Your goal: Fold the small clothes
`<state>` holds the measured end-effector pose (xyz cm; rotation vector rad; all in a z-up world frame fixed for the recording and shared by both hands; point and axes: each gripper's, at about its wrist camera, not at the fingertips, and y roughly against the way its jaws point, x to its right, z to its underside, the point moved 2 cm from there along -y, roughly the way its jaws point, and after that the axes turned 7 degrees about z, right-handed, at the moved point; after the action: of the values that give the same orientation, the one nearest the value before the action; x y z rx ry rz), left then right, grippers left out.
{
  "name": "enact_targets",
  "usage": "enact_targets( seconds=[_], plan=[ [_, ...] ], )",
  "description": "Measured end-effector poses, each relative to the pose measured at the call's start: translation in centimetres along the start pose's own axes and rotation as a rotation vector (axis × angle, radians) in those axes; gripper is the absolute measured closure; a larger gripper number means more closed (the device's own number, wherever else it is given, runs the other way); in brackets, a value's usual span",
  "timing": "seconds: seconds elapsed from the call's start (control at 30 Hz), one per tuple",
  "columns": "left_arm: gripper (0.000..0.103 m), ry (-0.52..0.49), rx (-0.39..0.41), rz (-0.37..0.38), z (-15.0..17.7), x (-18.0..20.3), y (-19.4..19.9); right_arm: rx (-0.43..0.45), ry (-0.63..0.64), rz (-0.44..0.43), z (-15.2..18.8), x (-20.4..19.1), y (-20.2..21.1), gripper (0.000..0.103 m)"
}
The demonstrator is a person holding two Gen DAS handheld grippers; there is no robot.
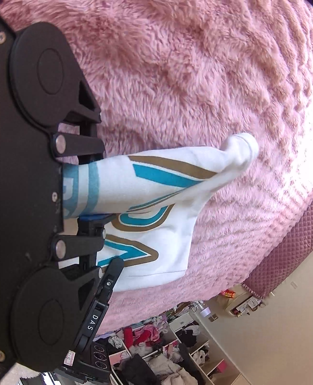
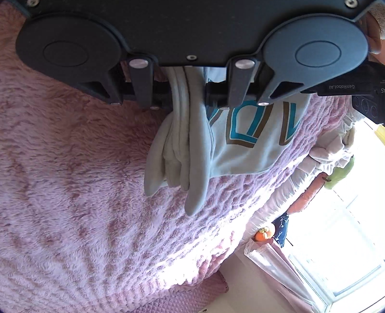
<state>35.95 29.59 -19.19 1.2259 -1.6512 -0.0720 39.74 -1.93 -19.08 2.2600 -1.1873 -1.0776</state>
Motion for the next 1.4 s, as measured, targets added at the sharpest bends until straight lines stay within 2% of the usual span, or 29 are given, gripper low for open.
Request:
enact_targets(
  seconds=[0.03, 0.13, 0.2, 0.23, 0.33, 0.43, 0.5, 0.6, 0.63, 0.67, 0.7, 0.73, 0.8, 0.9, 0.97, 1.0, 1.07, 1.1, 1.17, 1.2, 1.23, 1.3, 1.4],
  plan=[
    [0.057, 0.008, -0.001, -0.011, 0.4, -1.5, -0.7, -0.024, -0.001, 0.027, 0.2, 0.5, -1.0, 0.076],
    [0.054, 0.105, 0.023, 0.069, 1.5, -3.8, -0.4, -0.055, -0.022, 0.004, 0.3, 2.0, -1.3, 0.064],
    [0.049, 0.136, 0.017, 0.085, 2.1, -4.0, 1.0, -0.076, -0.040, -0.029, 0.4, 2.9, 0.2, 0.055],
    [0.047, 0.149, 0.005, 0.090, 2.7, -3.9, 1.9, -0.114, -0.063, -0.062, 0.9, 3.7, 1.4, 0.053],
    [0.039, 0.219, -0.032, 0.133, 6.1, -3.2, 5.0, -0.238, -0.130, -0.149, 3.5, 5.9, 4.3, 0.052],
    [0.039, 0.290, -0.084, 0.176, 10.2, -2.7, 6.4, -0.289, -0.168, -0.188, 6.5, 6.8, 6.5, 0.052],
    [0.041, 0.303, -0.065, 0.168, 12.0, -2.2, 6.6, -0.277, -0.189, -0.194, 7.7, 6.6, 7.1, 0.053],
    [0.050, 0.297, -0.041, 0.112, 12.3, -1.0, 6.8, -0.266, -0.215, -0.130, 7.7, 5.3, 6.9, 0.053],
    [0.060, 0.289, -0.044, 0.099, 12.3, -0.3, 7.2, -0.267, -0.222, -0.113, 7.5, 4.9, 6.9, 0.057],
    [0.065, 0.275, -0.052, 0.084, 12.0, 0.3, 7.4, -0.265, -0.216, -0.093, 7.1, 4.4, 7.1, 0.060],
    [0.074, 0.260, -0.059, 0.079, 11.8, 0.6, 7.7, -0.257, -0.200, -0.074, 6.7, 3.9, 7.3, 0.069],
    [0.078, 0.254, -0.055, 0.091, 11.5, 1.0, 8.1, -0.248, -0.183, -0.064, 6.4, 3.6, 7.8, 0.078],
    [0.080, 0.233, -0.051, 0.107, 11.3, 1.9, 9.0, -0.214, -0.154, -0.056, 6.0, 3.0, 9.2, 0.083],
    [0.079, 0.192, -0.073, 0.061, 12.1, 1.1, 9.0, -0.210, -0.133, -0.031, 6.5, 3.0, 10.1, 0.088],
    [0.072, 0.186, -0.102, 0.022, 13.4, -0.2, 8.1, -0.226, -0.109, 0.018, 7.8, 3.9, 9.4, 0.088],
    [0.068, 0.190, -0.102, 0.023, 14.0, -0.7, 7.9, -0.225, -0.095, 0.037, 8.4, 4.4, 9.2, 0.088],
    [0.067, 0.207, -0.086, 0.056, 14.6, -1.3, 8.4, -0.217, -0.125, 0.018, 9.0, 5.4, 9.4, 0.086],
    [0.067, 0.201, -0.088, 0.055, 14.6, -1.1, 9.0, -0.215, -0.142, 0.012, 8.9, 5.6, 9.6, 0.084],
    [0.068, 0.186, -0.085, 0.021, 14.2, -0.5, 10.5, -0.201, -0.117, 0.053, 8.2, 5.1, 10.5, 0.075],
    [0.065, 0.171, -0.069, 0.010, 13.5, 0.0, 11.4, -0.177, -0.065, 0.082, 7.6, 4.2, 10.9, 0.069],
    [0.058, 0.152, -0.040, 0.004, 12.5, 0.4, 12.1, -0.124, 0.014, 0.108, 6.9, 2.8, 11.4, 0.069],
    [0.055, 0.118, 0.045, -0.016, 10.3, 1.5, 12.9, -0.025, 0.131, 0.115, 5.6, 0.4, 11.8, 0.069],
    [0.054, 0.093, 0.088, 0.013, 8.0, 2.7, 11.6, 0.064, 0.195, 0.034, 3.8, -2.6, 10.7, 0.070]
  ],
)
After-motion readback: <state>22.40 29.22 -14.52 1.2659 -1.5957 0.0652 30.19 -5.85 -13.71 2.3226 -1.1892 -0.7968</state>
